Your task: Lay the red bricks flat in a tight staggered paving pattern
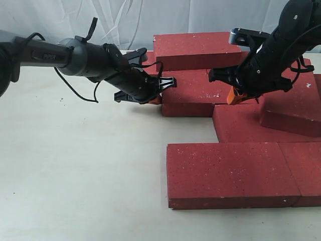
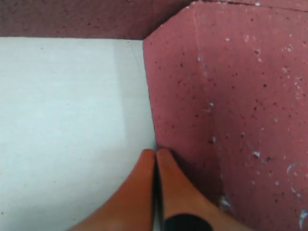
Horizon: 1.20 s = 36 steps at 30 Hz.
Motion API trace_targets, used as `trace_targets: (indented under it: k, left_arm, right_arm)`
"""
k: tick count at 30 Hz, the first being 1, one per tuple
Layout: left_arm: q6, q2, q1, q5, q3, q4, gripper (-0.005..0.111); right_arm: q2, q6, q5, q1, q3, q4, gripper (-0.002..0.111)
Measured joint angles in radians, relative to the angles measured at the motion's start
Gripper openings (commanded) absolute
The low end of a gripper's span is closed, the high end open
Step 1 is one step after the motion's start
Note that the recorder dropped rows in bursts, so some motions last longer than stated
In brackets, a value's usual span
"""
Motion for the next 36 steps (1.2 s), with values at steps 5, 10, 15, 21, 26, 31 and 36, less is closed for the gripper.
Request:
trace_targets:
  k: [5, 10, 15, 21, 26, 31, 36]
  left_arm:
    - [0.000, 0.000, 0.000, 0.001, -0.002, 0.006, 0.000]
    - [0.000, 0.000, 0.004, 0.050, -0.008, 0.060, 0.000]
    - [0.000, 0.000, 0.039, 0.124, -0.008, 0.070, 0.000]
    - [0.000, 0.000, 0.046, 0.117, -0.008, 0.011, 0.000]
    - [0.017, 0.000, 0.003, 0.077, -0.008, -0.008, 0.000]
    - [0.017, 0.000, 0.001, 0.068, -0.008, 0.021, 0.000]
    - [0.017, 0.000, 0.088, 0.229, -0.012, 0.046, 0.000]
  right_arm:
    - [0.000, 0.000, 0.000, 0.000, 0.000, 0.000, -0.001]
    - [0.000, 0.000, 0.000, 0.000, 0.000, 0.000, -0.001]
    - [0.000, 0.000, 0.000, 0.000, 0.000, 0.014, -0.001]
    - [0.000, 0.000, 0.001, 0.000, 0.000, 0.018, -0.001]
    - [0.000, -0.003, 0.003, 0.000, 0.000, 0.018, -0.001]
    - [0.000, -0.003, 0.003, 0.000, 0.000, 0.018, -0.001]
    - [-0.002, -0.004, 0.003, 0.000, 0.000, 0.037, -0.001]
